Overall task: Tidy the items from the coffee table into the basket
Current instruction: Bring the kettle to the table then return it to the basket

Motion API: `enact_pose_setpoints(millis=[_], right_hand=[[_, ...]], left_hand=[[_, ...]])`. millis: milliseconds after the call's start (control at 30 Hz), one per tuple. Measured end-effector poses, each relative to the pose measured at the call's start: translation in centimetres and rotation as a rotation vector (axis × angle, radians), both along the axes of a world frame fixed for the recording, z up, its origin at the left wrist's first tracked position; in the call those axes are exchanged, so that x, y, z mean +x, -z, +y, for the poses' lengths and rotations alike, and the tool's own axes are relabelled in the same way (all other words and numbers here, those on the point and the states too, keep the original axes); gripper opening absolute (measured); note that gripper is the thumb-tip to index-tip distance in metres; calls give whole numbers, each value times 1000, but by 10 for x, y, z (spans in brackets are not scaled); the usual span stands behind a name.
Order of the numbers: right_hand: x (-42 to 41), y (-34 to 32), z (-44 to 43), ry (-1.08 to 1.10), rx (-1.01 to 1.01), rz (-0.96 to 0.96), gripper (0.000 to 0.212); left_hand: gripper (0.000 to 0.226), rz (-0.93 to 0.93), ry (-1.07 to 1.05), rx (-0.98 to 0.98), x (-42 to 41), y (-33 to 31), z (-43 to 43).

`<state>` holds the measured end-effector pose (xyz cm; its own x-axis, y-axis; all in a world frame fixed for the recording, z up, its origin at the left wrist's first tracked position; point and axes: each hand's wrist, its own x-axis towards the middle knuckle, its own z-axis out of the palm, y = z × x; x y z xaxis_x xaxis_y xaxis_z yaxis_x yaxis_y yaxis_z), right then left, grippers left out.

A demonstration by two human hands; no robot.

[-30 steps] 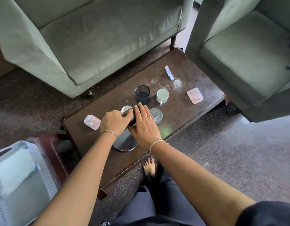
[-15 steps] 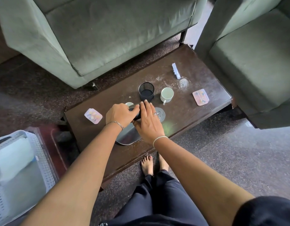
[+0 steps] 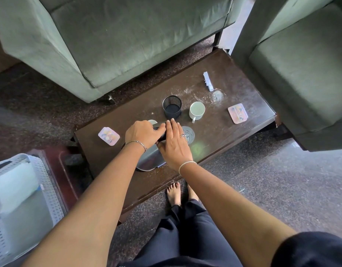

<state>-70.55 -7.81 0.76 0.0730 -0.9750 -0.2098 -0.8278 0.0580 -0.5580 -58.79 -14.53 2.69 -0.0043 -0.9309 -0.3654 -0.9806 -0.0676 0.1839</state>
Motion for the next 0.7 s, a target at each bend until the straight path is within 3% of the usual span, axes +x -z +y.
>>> enact_pose_setpoints(millis=[700], right_hand=[[-2,21,6,15,-51,-58,69]], left_hand=[[63,-68,25,13,-4,16,3]])
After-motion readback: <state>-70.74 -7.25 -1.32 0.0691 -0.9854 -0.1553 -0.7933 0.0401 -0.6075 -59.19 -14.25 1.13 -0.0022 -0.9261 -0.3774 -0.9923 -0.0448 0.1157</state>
